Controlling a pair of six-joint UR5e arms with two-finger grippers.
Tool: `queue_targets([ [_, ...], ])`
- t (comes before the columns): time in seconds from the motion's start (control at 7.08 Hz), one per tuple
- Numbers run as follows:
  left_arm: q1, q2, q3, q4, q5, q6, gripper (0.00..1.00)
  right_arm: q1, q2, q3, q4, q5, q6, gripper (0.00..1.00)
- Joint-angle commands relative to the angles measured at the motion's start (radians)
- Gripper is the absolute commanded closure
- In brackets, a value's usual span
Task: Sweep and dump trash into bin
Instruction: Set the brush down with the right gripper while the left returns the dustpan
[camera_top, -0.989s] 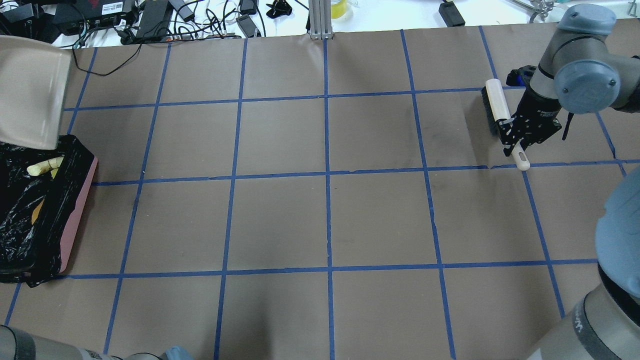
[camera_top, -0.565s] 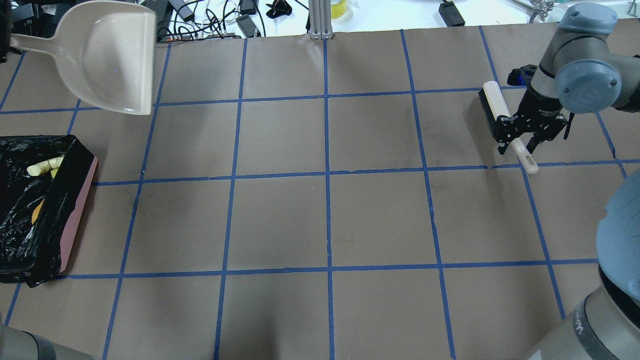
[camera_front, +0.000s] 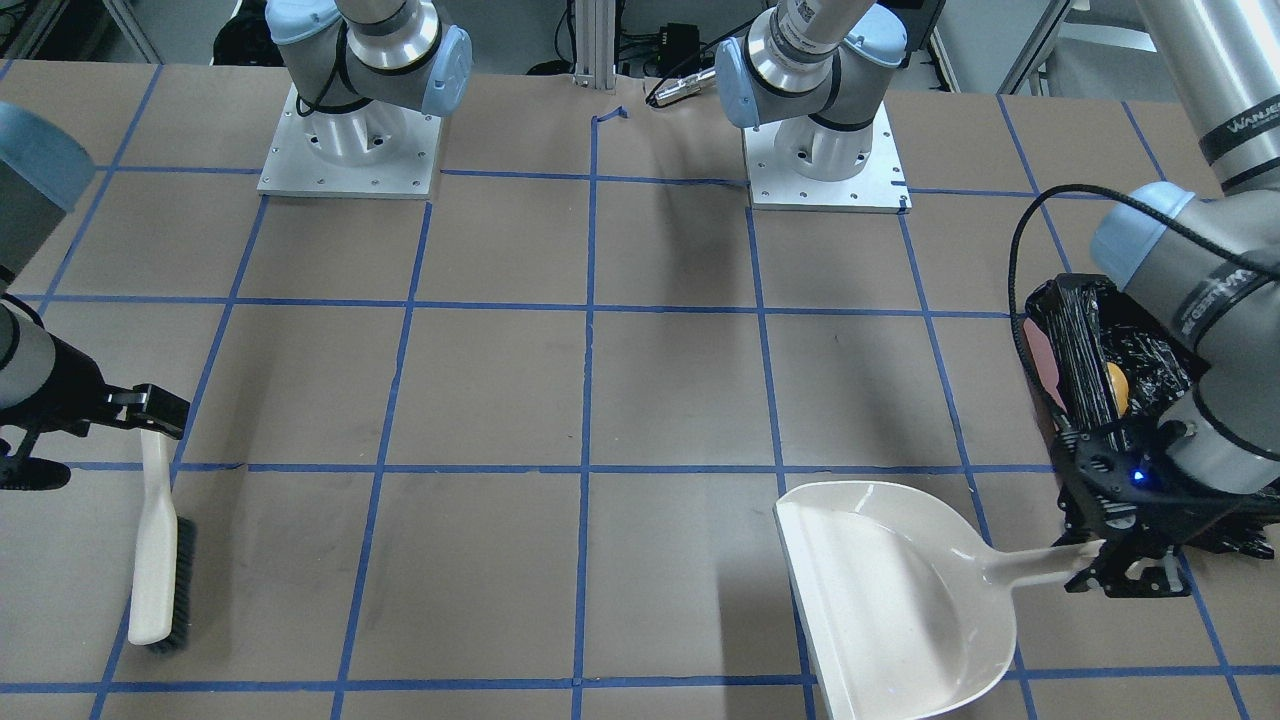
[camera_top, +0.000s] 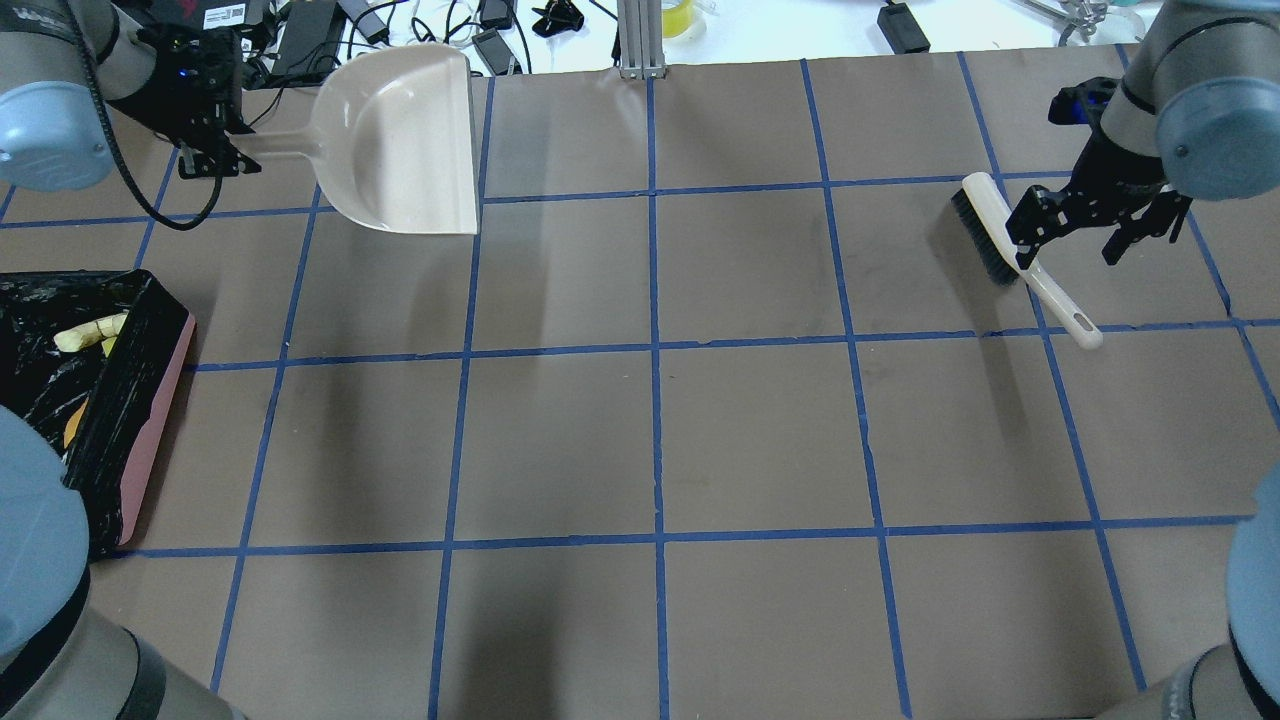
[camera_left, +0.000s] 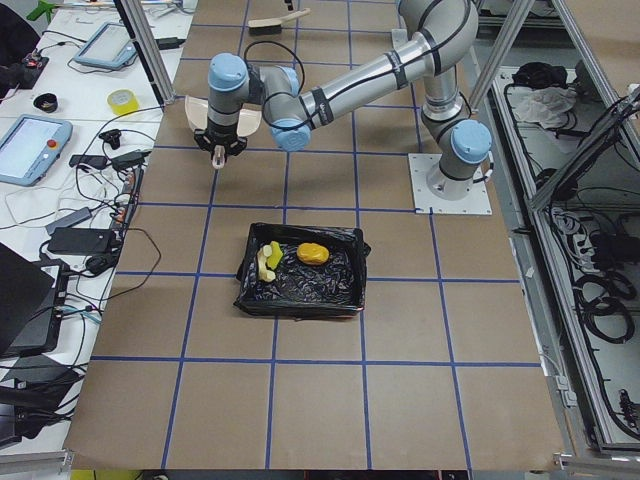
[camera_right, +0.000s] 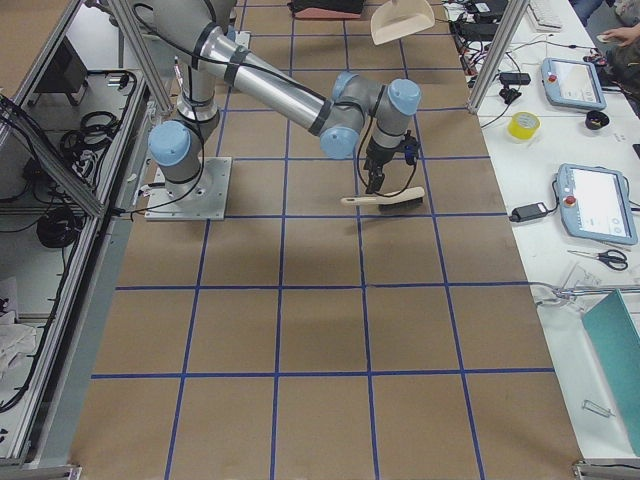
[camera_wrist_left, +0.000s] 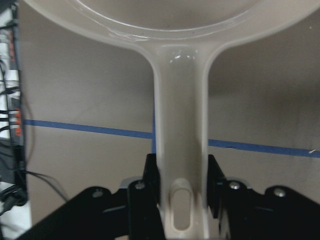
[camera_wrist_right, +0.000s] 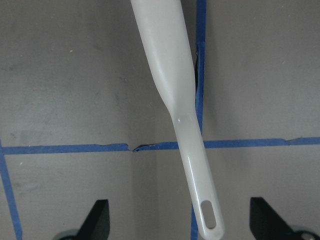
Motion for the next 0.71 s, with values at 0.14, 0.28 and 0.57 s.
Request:
queue_targets([
  [0.14,-0.049,-0.120,0.005,-0.072,0.041,-0.098,1.00,0.088,-0.096,-0.108,0.061,-0.001,0.059,0.00],
  [0.28,-0.057,-0.139,0.019,-0.092,0.061,-0.092,1.00,0.134,-0.100,-0.140,0.105,0.000,0.215,0.00],
  [0.57,-0.089,-0.142,0.020,-0.124,0.111,-0.119,1.00,0.265,-0.123,-0.141,0.112,0.002,0.371,0.00],
])
